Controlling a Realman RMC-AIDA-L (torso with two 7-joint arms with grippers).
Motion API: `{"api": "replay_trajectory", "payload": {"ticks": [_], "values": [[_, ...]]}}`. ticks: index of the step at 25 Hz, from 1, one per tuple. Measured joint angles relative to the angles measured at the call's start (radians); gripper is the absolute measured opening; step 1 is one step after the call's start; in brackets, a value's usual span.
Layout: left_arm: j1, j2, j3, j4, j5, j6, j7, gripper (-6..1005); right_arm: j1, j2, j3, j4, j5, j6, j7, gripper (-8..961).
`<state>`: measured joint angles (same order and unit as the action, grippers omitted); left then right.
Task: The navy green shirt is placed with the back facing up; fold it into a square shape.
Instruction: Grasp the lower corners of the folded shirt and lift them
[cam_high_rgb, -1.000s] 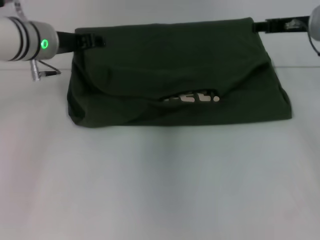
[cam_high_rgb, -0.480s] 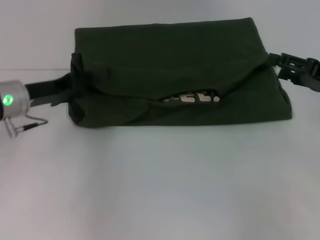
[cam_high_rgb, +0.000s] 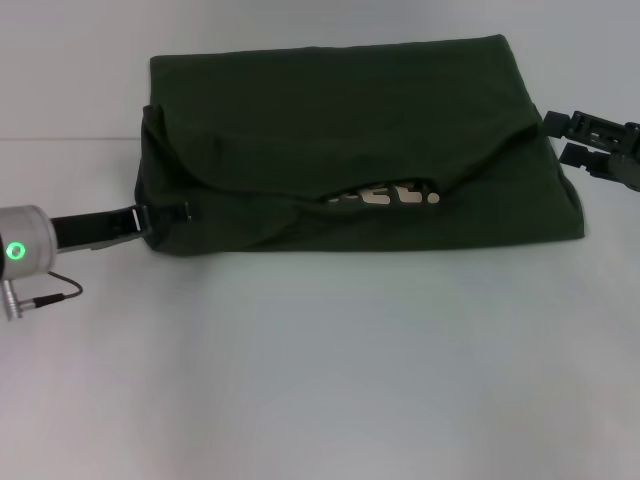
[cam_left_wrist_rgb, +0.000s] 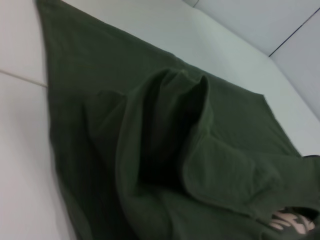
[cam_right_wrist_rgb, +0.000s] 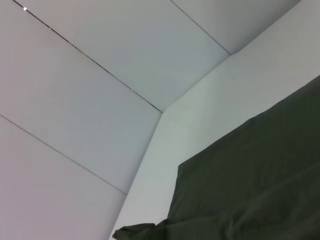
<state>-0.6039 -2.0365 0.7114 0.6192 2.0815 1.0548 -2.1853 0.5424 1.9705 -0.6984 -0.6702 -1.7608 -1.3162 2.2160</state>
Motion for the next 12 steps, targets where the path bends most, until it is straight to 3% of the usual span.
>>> {"api": "replay_trajectory", "payload": {"ticks": [6, 12], "values": [[-0.016, -0.041, 0.013, -0.003, 0.040, -0.121, 0.008, 866, 0.002, 0.001, 0.004, 0.008, 0.002, -0.003, 0.002, 916], [-0.039, -0.051, 0.074, -0.036, 0.043, -0.192, 0.019, 865, -0.001, 0.002, 0.011, 0.011, 0.003, -0.006, 0.003, 916]]}}
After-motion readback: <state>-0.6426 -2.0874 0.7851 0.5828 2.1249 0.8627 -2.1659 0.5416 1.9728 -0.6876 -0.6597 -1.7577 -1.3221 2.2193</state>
